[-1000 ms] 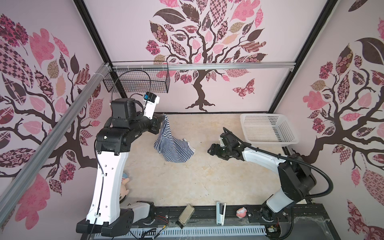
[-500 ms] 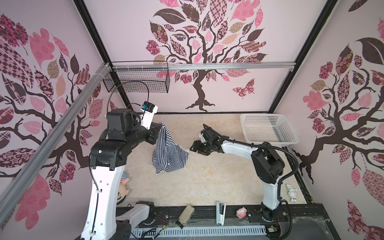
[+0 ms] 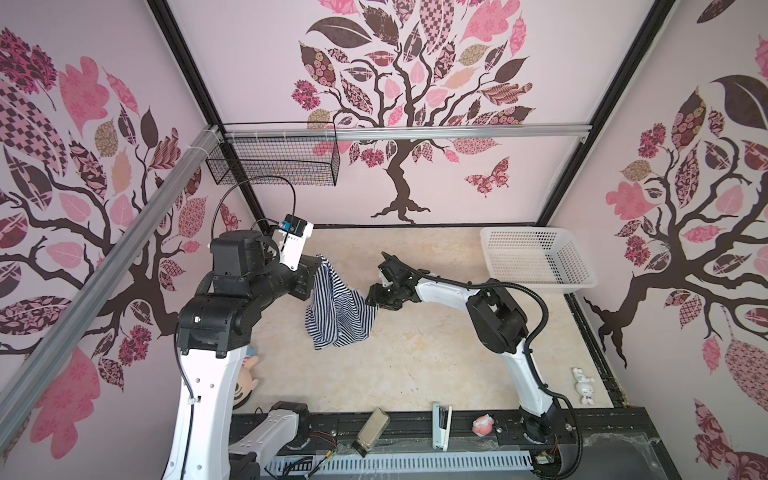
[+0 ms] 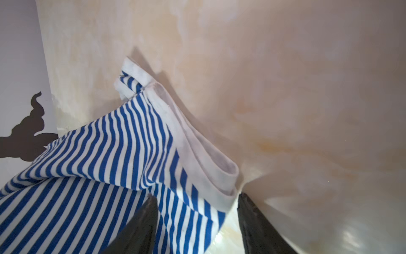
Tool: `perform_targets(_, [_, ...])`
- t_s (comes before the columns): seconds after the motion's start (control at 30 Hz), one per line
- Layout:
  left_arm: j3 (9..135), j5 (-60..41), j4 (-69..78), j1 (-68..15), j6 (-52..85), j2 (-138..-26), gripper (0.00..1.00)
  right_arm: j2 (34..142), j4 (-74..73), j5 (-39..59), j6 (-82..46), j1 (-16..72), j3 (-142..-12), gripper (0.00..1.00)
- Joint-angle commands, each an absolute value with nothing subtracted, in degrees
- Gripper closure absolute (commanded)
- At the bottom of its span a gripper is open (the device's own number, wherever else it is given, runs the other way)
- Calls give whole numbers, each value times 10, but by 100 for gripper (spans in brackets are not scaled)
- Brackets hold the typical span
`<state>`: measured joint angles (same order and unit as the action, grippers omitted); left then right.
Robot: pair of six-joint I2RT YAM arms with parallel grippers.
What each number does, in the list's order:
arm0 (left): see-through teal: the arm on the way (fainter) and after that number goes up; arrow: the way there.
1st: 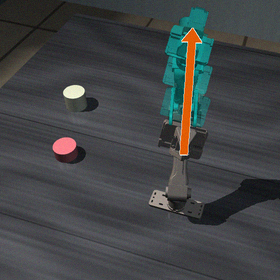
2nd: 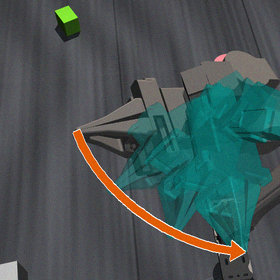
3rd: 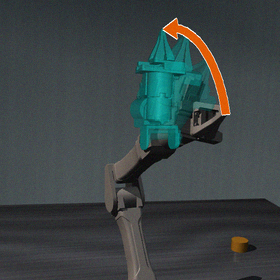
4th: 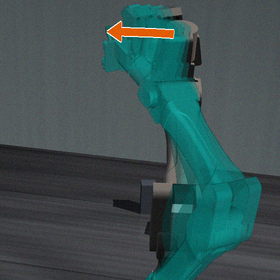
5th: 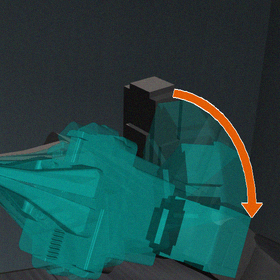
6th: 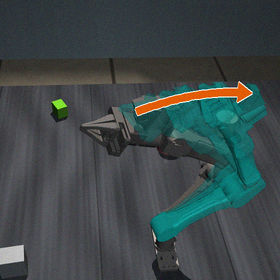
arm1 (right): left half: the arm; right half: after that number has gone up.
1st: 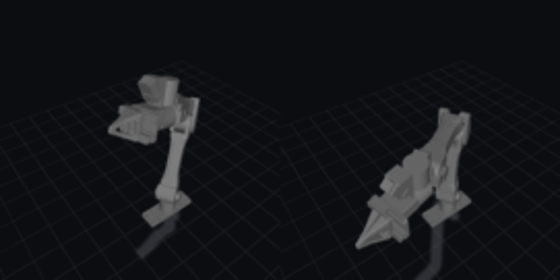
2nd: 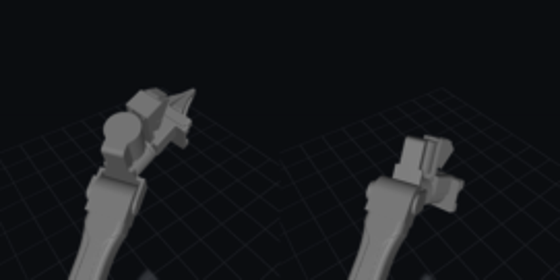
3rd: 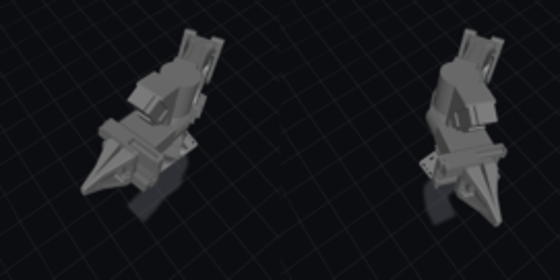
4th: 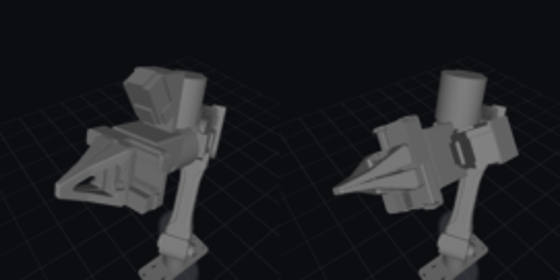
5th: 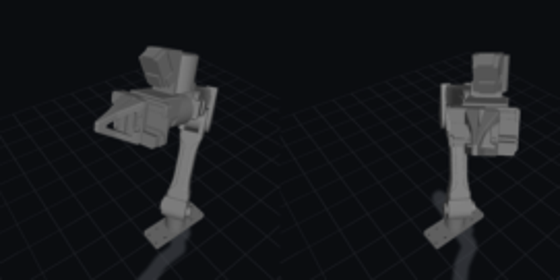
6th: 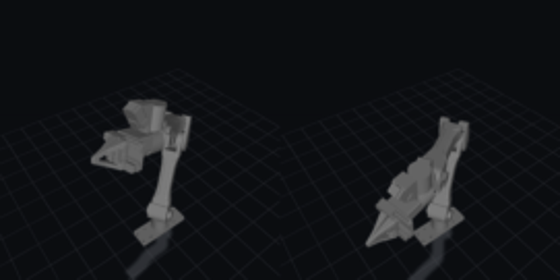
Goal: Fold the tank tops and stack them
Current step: 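Grasp the white strap of the hanging tank top with the right gripper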
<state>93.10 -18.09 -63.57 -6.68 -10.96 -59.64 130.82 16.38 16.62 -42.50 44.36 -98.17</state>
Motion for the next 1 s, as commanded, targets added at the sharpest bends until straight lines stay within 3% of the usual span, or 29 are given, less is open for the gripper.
perform_targets(0.0, [927,-170,-624,-66,-114,-582,100,1343,207,156,-416,452,-1005,57])
perform_targets(0.07, [922,-155,-621,-66,-121,-578,100,1336,229,142,-404,449,-1018,87])
perform_targets(0.13, [914,-133,-614,-67,-127,-570,100,1303,261,114,-389,442,-1025,100])
perform_targets(0.47, [894,-61,-557,-67,-130,-506,100,986,355,-31,-336,413,-986,100])
perform_targets(0.73, [907,-85,-562,-66,-108,-496,100,913,497,-134,-313,392,-1062,100])
perform_targets(0.97, [895,-77,-549,-67,-101,-490,100,896,517,-148,-299,364,-1079,100])
